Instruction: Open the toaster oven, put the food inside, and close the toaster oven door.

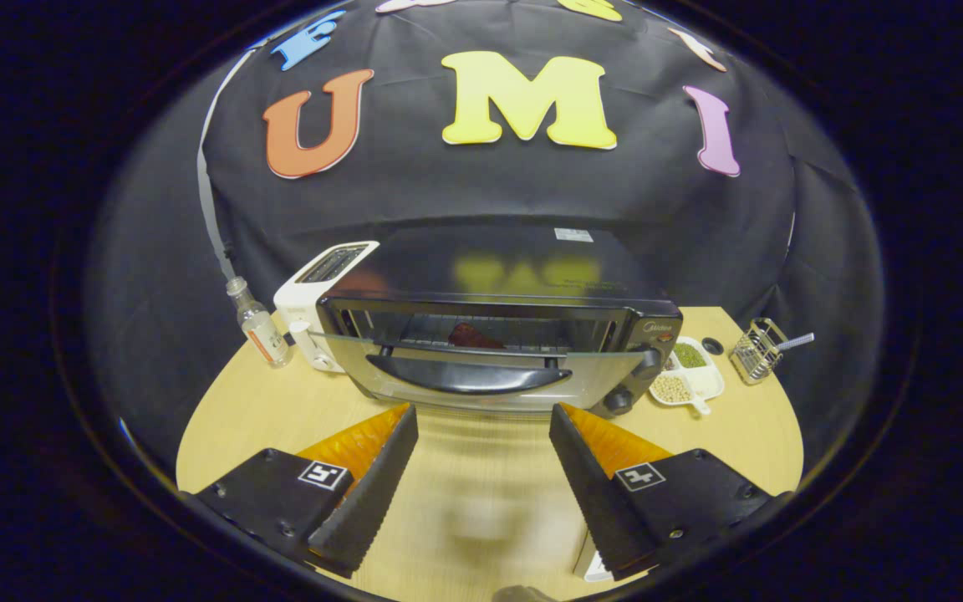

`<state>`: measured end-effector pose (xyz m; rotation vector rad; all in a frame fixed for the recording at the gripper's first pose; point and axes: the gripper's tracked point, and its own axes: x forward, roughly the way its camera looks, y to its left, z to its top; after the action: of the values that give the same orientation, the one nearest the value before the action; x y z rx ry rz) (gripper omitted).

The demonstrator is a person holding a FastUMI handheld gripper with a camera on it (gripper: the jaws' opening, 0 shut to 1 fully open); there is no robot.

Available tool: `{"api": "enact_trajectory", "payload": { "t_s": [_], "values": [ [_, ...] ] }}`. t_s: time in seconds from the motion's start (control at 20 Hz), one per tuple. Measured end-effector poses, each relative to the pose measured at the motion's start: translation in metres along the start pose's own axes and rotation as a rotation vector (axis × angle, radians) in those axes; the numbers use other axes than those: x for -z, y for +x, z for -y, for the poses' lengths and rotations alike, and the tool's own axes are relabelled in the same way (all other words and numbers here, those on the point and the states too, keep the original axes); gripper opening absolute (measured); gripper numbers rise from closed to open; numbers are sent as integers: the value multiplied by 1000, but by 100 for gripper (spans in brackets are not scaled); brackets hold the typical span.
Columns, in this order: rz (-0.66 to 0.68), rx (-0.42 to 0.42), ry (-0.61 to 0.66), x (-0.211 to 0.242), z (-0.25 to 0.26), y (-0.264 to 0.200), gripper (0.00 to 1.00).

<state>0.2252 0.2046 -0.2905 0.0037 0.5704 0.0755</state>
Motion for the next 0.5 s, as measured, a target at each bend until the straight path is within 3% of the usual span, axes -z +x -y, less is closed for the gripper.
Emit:
{"api": "enact_trajectory", "payload": {
  "t_s": [0.3, 0.5],
  "values": [
    [29, 1, 13, -5, 7, -23, 100],
    [110, 0, 29, -33, 19, -68, 100]
  ]
}}
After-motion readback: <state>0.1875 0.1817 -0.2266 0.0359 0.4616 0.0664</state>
